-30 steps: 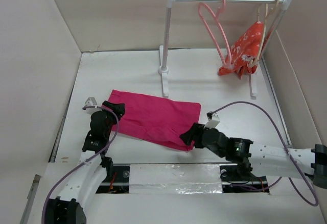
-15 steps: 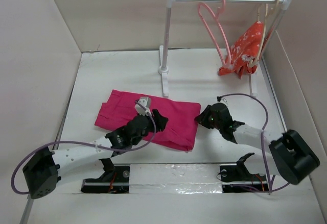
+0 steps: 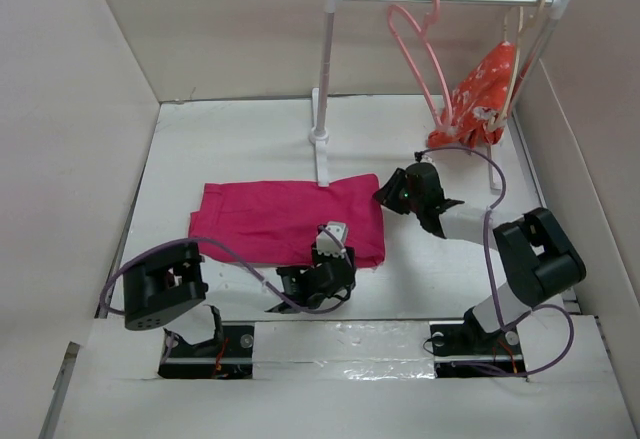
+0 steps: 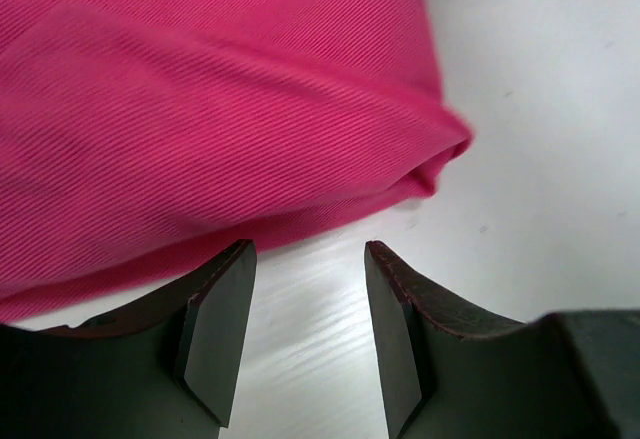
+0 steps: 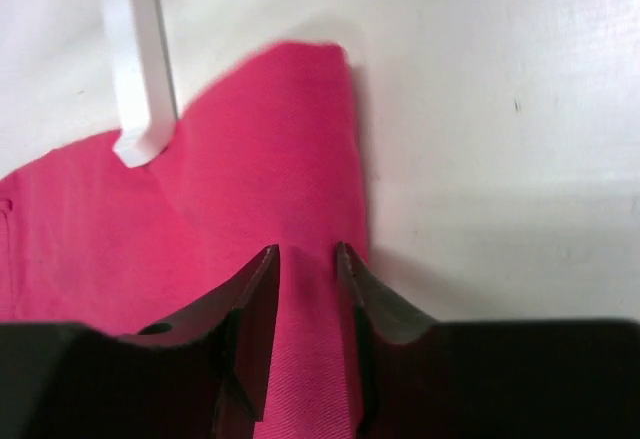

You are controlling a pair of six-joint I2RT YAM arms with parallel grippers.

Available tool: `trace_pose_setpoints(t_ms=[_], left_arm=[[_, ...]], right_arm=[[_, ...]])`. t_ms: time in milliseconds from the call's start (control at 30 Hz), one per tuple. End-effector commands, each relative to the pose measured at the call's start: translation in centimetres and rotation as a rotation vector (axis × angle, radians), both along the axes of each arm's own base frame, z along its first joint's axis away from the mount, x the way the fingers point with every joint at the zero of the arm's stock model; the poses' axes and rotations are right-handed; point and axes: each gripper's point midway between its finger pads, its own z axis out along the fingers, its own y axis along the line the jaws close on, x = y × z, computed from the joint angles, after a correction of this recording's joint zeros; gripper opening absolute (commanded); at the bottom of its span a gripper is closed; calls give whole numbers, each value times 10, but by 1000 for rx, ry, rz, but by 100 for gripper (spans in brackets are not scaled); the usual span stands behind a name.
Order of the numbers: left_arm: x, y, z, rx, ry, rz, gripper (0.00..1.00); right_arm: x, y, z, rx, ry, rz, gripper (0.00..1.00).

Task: Place the trousers on the hanger
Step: Fold the trousers at the center of the board.

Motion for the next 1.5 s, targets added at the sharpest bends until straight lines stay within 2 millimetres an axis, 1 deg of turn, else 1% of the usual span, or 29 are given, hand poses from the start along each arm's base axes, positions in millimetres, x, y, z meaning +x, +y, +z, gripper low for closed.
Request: trace_pose_setpoints(t_ms=[0, 33, 67, 100, 133, 167, 233, 267, 300, 367, 433, 467, 500, 567, 600, 633, 700, 867, 967, 1067, 1100, 1167, 1233, 1300, 1333, 1367, 1400, 1433, 1467], left_arm=[[17, -35, 40, -136, -51, 42, 45], [16, -40, 45, -154, -46, 27, 45], [15, -42, 50, -177, -49, 21, 45], [14, -43, 55, -198, -51, 14, 45], [13, -38, 64, -237, -60, 13, 45], [12, -35, 70, -256, -66, 14, 44], [13, -25, 95, -316, -98, 26, 43], [13, -16, 93, -305, -105, 36, 41], [13, -8, 110, -347, -123, 49, 37], [21, 15, 109, -330, -136, 118, 29], [31, 31, 119, -361, -150, 158, 27], [37, 40, 111, -354, -139, 175, 26], [56, 57, 112, -370, -142, 236, 25], [64, 63, 100, -397, -97, 202, 25], [80, 80, 97, -404, -98, 251, 25], [80, 80, 91, -414, -70, 215, 25], [85, 93, 76, -404, -52, 237, 25], [86, 113, 55, -366, -10, 272, 26], [87, 117, 59, -366, -26, 279, 27], [90, 115, 78, -388, -69, 263, 27], [91, 113, 84, -393, -80, 250, 27], [95, 108, 100, -389, -107, 221, 27], [97, 104, 112, -386, -134, 209, 26], [101, 96, 130, -395, -177, 182, 24], [104, 90, 142, -406, -191, 163, 22], [107, 86, 147, -411, -200, 153, 19], [107, 81, 152, -406, -212, 130, 15], [108, 75, 151, -398, -212, 119, 1], [111, 71, 163, -421, -243, 113, 0]], right_arm=[[4, -10, 32, -73, -87, -20, 40], [-11, -9, 25, -94, -72, 3, 41], [-18, -9, 42, -85, -116, 4, 42], [-27, -7, 46, -87, -126, 19, 42], [-43, -5, 39, -92, -113, 39, 41], [-62, 15, 51, -60, -150, 104, 36], [-87, 36, 53, -20, -150, 172, 32], [-109, 55, 51, 6, -153, 249, 23], [-118, 63, 55, 29, -158, 281, 19], [-132, 79, 61, 81, -164, 327, 10], [-139, 90, 63, 113, -162, 362, 8], [-141, 98, 68, 149, -181, 395, 8], [-139, 101, 67, 149, -181, 395, 8], [-134, 101, 46, 105, -134, 375, 8], [-129, 96, 36, 85, -120, 352, 8], [-122, 87, 19, 63, -89, 313, 8], [-114, 79, 8, 69, -81, 277, 8], [-128, 61, -42, 51, 20, 244, 8], [-139, 54, -51, 74, 38, 240, 8], [-143, 58, -36, 87, 22, 264, 11], [-144, 72, -9, 129, -24, 312, 13], [-146, 69, 5, 64, -37, 313, 20], [-140, 77, 66, 92, -167, 331, 24], [-139, 68, 94, 58, -215, 326, 31], [-137, 65, 134, 63, -313, 344, 34], [-135, 60, 152, 58, -353, 348, 33], [-133, 55, 167, 45, -377, 347, 26], [-127, 51, 206, 36, -461, 348, 16], [-122, 38, 218, 0, -471, 323, 0]])
